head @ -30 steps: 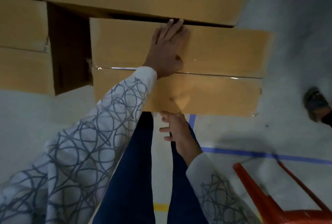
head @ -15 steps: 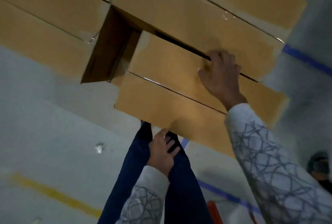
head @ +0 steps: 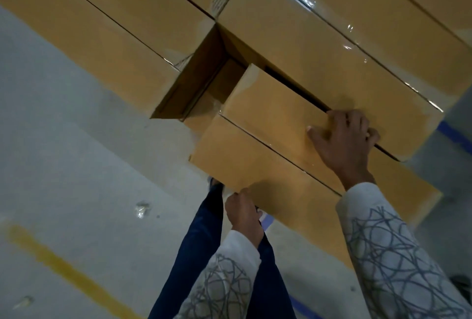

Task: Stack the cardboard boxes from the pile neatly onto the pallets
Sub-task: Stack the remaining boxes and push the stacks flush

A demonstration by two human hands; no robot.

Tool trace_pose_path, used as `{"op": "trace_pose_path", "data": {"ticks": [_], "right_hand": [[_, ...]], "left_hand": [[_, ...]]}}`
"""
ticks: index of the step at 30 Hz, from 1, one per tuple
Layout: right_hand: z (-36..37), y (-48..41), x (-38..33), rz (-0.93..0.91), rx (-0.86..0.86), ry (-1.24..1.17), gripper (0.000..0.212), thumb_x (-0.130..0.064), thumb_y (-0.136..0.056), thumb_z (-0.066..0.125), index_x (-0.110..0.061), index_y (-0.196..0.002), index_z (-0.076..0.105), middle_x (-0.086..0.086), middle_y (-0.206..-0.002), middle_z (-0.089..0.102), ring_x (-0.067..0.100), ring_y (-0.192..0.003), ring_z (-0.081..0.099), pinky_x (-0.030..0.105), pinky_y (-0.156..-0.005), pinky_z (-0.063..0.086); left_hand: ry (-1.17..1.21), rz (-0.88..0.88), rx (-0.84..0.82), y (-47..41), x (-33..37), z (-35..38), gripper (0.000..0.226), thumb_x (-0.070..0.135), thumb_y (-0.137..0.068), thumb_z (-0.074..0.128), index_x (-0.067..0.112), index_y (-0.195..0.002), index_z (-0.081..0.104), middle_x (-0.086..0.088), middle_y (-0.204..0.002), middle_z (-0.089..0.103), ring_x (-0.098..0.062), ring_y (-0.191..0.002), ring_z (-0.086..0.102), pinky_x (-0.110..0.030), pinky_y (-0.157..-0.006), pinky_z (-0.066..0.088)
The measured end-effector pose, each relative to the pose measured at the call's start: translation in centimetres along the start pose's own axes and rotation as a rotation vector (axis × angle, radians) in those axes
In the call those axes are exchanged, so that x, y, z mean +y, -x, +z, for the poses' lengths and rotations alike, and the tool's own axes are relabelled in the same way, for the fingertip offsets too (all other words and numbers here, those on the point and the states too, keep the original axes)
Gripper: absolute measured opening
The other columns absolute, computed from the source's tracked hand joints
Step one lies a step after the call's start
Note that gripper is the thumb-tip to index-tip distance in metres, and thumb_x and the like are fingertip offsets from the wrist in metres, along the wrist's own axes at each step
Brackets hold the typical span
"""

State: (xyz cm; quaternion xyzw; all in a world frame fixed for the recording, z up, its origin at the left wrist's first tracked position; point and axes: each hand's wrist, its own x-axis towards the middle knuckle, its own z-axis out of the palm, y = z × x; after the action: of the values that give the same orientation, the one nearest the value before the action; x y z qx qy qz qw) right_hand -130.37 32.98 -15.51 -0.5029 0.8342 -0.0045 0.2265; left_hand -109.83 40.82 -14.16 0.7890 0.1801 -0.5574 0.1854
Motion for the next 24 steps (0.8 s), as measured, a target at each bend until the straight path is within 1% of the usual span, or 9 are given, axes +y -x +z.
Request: {"op": "trace_pose_path", "data": {"ticks": [1,2,5,7,10,13,15,19,24], "right_hand": [[0.0,0.1,-0.1,0.019,0.014,0.004,0.062,-0.06,-0.089,0.068,-0.017,-0.132,0.058,0.016,-0.138,0.049,0.033,-0.136,0.038,0.057,-0.113,0.019],[0.1,0.2,-0.5,0.048,0.019,0.004,0.067,-0.064,-0.086,0.069,-0.017,-0.132,0.059,0.015,-0.138,0.05,0.033,-0.136,0.038,0.058,-0.115,0.016],[0.2,0.5,-2.1,0.132,0.026,-0.015,0.079,-0.075,-0.076,0.07,-0.02,-0.13,0.058,0.012,-0.138,0.05,0.031,-0.135,0.038,0.061,-0.114,0.016],[0.2,0.5,-3.1,0.156,0.042,-0.028,0.082,-0.079,-0.073,0.069,-0.02,-0.129,0.058,0.009,-0.137,0.049,0.029,-0.133,0.038,0.06,-0.113,0.02],[-0.2,0.0,-4.7,0.166,0.087,-0.069,0.083,-0.078,-0.07,0.072,-0.019,-0.127,0.058,0.007,-0.135,0.049,0.029,-0.131,0.039,0.057,-0.109,0.022],[-0.4,-1.0,-6.9,0.16,0.136,-0.11,0.081,-0.079,-0.068,0.074,-0.021,-0.123,0.058,0.005,-0.133,0.05,0.029,-0.13,0.038,0.054,-0.108,0.022],[-0.3,-1.8,-8.5,0.155,0.13,-0.115,0.082,-0.079,-0.067,0.073,-0.021,-0.123,0.057,0.004,-0.134,0.049,0.029,-0.131,0.037,0.054,-0.107,0.022],[0.2,-3.3,-10.7,0.143,0.105,-0.109,0.082,-0.078,-0.068,0.073,-0.02,-0.123,0.056,0.004,-0.134,0.049,0.03,-0.131,0.037,0.054,-0.105,0.024],[1.4,-3.7,-11.8,0.068,0.003,-0.164,0.081,-0.067,-0.074,0.076,-0.023,-0.137,0.051,0.004,-0.147,0.04,0.03,-0.138,0.031,0.056,-0.109,0.024]], "left_hand": [[-0.002,0.021,0.024,-0.1,-0.1,0.0,0.013,0.01,-0.097,0.06,0.007,-0.101,0.072,-0.014,-0.099,0.071,-0.03,-0.084,0.062,-0.03,-0.056,0.057],[-0.021,0.053,0.046,-0.2,-0.4,0.0,0.011,0.009,-0.094,0.062,0.006,-0.095,0.073,-0.013,-0.092,0.072,-0.032,-0.083,0.064,-0.031,-0.056,0.056],[-0.117,0.14,0.091,0.0,-0.9,-0.3,0.013,0.017,-0.085,0.065,0.011,-0.081,0.075,-0.008,-0.078,0.074,-0.031,-0.079,0.067,-0.044,-0.079,0.059],[-0.149,0.201,0.125,0.3,-0.6,-0.7,0.017,0.028,-0.083,0.065,0.015,-0.075,0.073,-0.003,-0.077,0.073,-0.028,-0.076,0.065,-0.045,-0.08,0.058],[-0.13,0.285,0.124,0.3,1.1,-1.2,0.025,0.035,-0.084,0.066,0.014,-0.071,0.066,0.0,-0.072,0.066,-0.027,-0.07,0.058,-0.041,-0.072,0.052],[-0.159,0.32,0.152,-0.4,3.5,-1.4,0.027,0.038,-0.086,0.067,0.02,-0.066,0.063,-0.003,-0.074,0.071,-0.035,-0.078,0.067,-0.05,-0.083,0.059],[-0.17,0.351,0.172,-0.1,5.0,-1.4,0.029,0.039,-0.087,0.066,0.013,-0.073,0.066,-0.007,-0.077,0.072,-0.034,-0.08,0.068,-0.051,-0.088,0.058],[-0.165,0.383,0.208,-0.7,7.5,-1.4,0.033,0.032,-0.096,0.062,0.014,-0.069,0.058,-0.007,-0.073,0.067,-0.03,-0.072,0.063,-0.039,-0.077,0.052],[-0.199,0.364,0.198,-3.2,9.2,-1.4,0.034,0.021,-0.098,0.059,0.014,-0.065,0.058,-0.008,-0.067,0.06,-0.032,-0.07,0.058,-0.036,-0.07,0.045]]}}
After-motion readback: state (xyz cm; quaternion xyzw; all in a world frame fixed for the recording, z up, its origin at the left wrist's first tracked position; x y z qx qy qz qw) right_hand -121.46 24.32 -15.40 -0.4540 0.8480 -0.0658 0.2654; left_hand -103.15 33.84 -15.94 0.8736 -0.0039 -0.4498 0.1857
